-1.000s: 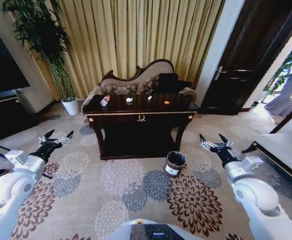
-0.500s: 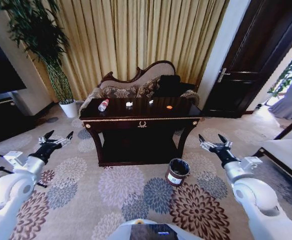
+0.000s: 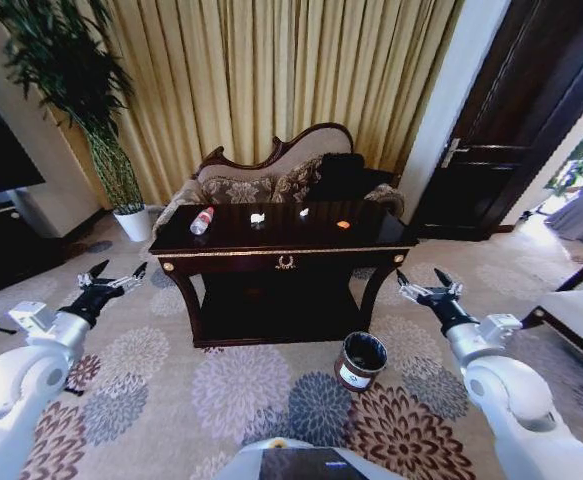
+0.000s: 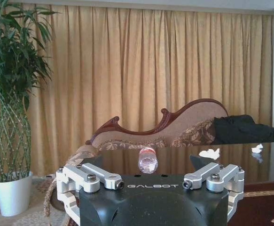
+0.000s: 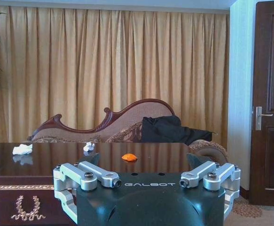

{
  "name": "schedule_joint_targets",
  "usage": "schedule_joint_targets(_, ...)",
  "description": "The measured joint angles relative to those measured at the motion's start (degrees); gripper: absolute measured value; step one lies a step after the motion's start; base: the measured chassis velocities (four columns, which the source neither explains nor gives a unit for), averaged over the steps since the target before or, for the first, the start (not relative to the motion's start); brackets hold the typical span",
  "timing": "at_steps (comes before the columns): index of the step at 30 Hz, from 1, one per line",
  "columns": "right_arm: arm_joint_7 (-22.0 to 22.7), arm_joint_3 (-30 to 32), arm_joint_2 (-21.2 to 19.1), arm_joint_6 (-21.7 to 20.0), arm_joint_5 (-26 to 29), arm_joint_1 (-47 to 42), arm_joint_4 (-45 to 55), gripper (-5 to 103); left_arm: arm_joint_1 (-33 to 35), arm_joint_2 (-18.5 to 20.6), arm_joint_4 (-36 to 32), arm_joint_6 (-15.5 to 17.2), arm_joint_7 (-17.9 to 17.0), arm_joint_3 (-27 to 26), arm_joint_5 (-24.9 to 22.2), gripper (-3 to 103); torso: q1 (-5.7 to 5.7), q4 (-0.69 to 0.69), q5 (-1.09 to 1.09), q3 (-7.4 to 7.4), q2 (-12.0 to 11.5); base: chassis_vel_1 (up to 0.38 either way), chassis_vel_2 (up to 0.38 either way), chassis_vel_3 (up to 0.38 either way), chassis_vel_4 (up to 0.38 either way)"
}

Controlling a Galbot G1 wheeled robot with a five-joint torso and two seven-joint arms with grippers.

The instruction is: Move to the front of the table and place the trash on the table into the trash bin.

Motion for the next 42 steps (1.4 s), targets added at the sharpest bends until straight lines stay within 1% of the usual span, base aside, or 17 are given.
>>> schedule_joint_targets(6,0.0,0.1,-0.2,0.0,0.0,-0.1,-0.2,100,0.1,0.0,0.5,-0.2,0.7,0.0,0.0,100,0.01,0.03,0.01,0.0,0.0,-0.139,0.182,0.147,-0.163)
schedule_joint_targets(10,0.1,0.1,-0.2,0.0,0.0,-0.1,-0.2,100,0.2,0.0,0.5,-0.3,0.9,-0.1,0.0,100,0.0,0.02,0.03,0.0,0.0,-0.155,0.143,0.164,-0.147)
schedule_joint_targets(12,0.1,0.0,-0.1,0.0,0.0,0.0,-0.3,100,0.2,0.0,0.5,-0.3,0.9,-0.1,0.0,100,0.0,-0.01,0.03,0.0,0.0,-0.175,0.106,0.153,-0.135)
schedule_joint_targets(19,0.1,0.0,-0.1,0.0,-0.1,0.1,-0.4,100,0.5,-0.4,0.0,-0.3,0.9,-0.2,0.0,100,0.0,0.02,0.01,0.0,0.0,-0.148,0.13,0.143,-0.15)
schedule_joint_targets(37,0.1,0.1,0.2,0.2,-0.2,0.2,-0.8,100,2.0,-1.0,-1.0,-0.4,0.9,-1.0,0.6,100,0.0,0.01,0.03,0.0,0.0,-0.149,0.148,0.15,-0.147)
schedule_joint_targets(42,1.2,-0.4,-0.1,2.0,-1.3,0.4,-1.1,100,2.4,-1.3,-1.5,-0.5,0.9,-1.0,0.6,100,0.01,0.01,0.01,0.01,0.0,-0.143,0.129,0.13,-0.124)
